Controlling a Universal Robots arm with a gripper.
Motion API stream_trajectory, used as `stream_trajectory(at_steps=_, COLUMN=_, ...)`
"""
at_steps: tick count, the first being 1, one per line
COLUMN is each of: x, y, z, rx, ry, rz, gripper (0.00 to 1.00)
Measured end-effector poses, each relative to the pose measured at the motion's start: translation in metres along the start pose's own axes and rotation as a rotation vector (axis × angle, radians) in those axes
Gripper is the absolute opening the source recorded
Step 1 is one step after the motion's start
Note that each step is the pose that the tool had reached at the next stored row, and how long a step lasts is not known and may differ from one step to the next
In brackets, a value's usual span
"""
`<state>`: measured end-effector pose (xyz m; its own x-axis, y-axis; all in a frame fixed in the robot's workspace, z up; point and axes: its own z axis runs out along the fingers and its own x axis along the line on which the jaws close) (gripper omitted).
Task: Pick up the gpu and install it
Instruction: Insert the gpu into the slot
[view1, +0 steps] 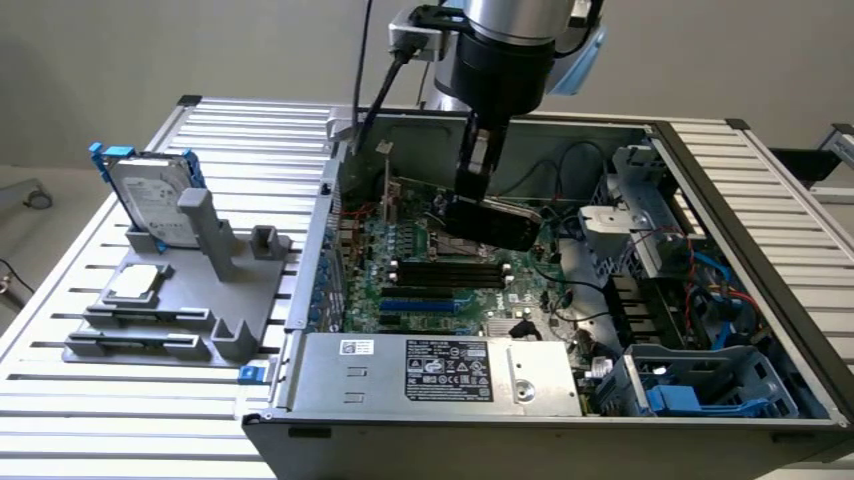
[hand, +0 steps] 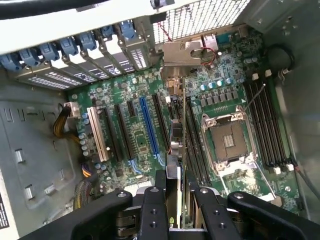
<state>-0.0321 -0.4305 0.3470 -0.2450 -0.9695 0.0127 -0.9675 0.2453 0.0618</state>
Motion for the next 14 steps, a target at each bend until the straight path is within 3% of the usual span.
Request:
stream_trajectory(at_steps=2, x=0.0000, y=0.0000, z=0.0002, rx=0.0054, ry=-0.0051, rz=-0.029, gripper=0.26)
stream_trajectory(at_steps=5, x=0.0000, y=-0.0001, z=0.0012, rx=0.0208, ry=-0.0069, rz=-0.075, gripper=0.26)
stream_trajectory(at_steps=9, x=0.0002, y=-0.0003, z=0.0028, rx=0.0264, ry=-0.0045, rz=-0.139, gripper=0.26)
stream_trajectory(at_steps=14, x=0.0025, y=-0.0009, z=0.0046, rx=0.0271, ry=-0.0029, rz=-0.173, gripper=0.26)
